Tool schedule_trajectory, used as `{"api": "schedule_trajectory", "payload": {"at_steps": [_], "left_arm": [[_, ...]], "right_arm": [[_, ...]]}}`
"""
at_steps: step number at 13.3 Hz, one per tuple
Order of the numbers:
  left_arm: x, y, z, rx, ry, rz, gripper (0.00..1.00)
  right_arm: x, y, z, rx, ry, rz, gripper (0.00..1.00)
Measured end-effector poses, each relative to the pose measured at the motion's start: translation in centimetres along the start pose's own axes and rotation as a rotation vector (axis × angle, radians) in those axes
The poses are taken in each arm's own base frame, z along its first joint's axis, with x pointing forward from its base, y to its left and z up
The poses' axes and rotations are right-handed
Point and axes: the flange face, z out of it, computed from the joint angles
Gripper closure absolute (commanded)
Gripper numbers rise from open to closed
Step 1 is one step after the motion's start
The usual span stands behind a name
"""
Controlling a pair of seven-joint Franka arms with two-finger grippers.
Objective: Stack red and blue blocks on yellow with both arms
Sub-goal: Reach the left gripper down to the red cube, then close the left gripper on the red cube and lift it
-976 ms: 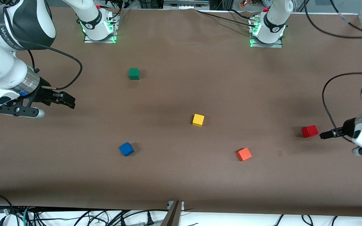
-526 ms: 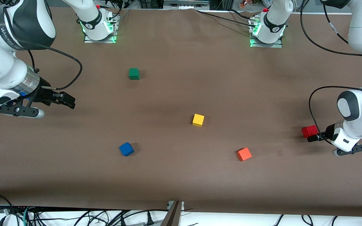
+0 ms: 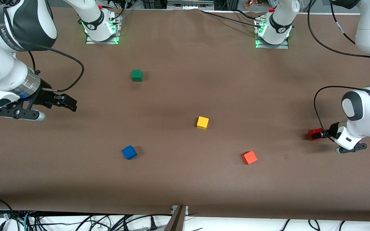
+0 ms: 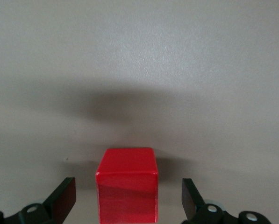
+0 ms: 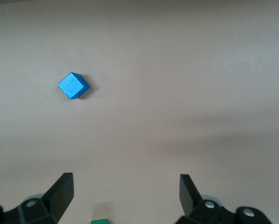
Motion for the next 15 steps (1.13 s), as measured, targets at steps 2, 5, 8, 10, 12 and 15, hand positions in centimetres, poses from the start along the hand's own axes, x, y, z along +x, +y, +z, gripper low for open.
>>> {"api": "schedule_trajectory", "payload": {"at_steps": [2, 5, 8, 10, 12, 15], "left_arm": [[-0.4, -0.1, 0.4, 0.000, -0.011, 0.005, 0.61], [-1.0, -0.2, 0.9, -0.001, -0.025, 0.024, 1.00], [-0.7, 0.8, -0.6, -0.006, -0.003, 0.035, 1.00], [-0.2, 3.6, -3.1, -0.018, 0.017, 0.054, 1.00], [0.2, 8.9, -6.1, -0.033, 0.017, 0.087, 1.00], [-0.6, 19.1, -9.7, -0.035, 0.022, 0.187, 1.00]], "right_arm": [[0.0, 0.0, 0.0, 0.001, 0.003, 0.000, 0.00], [0.0, 0.0, 0.0, 0.001, 0.005, 0.000, 0.00], [0.1, 0.0, -0.1, 0.002, 0.005, 0.000, 0.00], [0.0, 0.0, -0.1, 0.002, 0.005, 0.000, 0.00], [0.0, 0.0, -0.1, 0.002, 0.005, 0.000, 0.00], [0.0, 0.0, -0.1, 0.002, 0.005, 0.000, 0.00]]}}
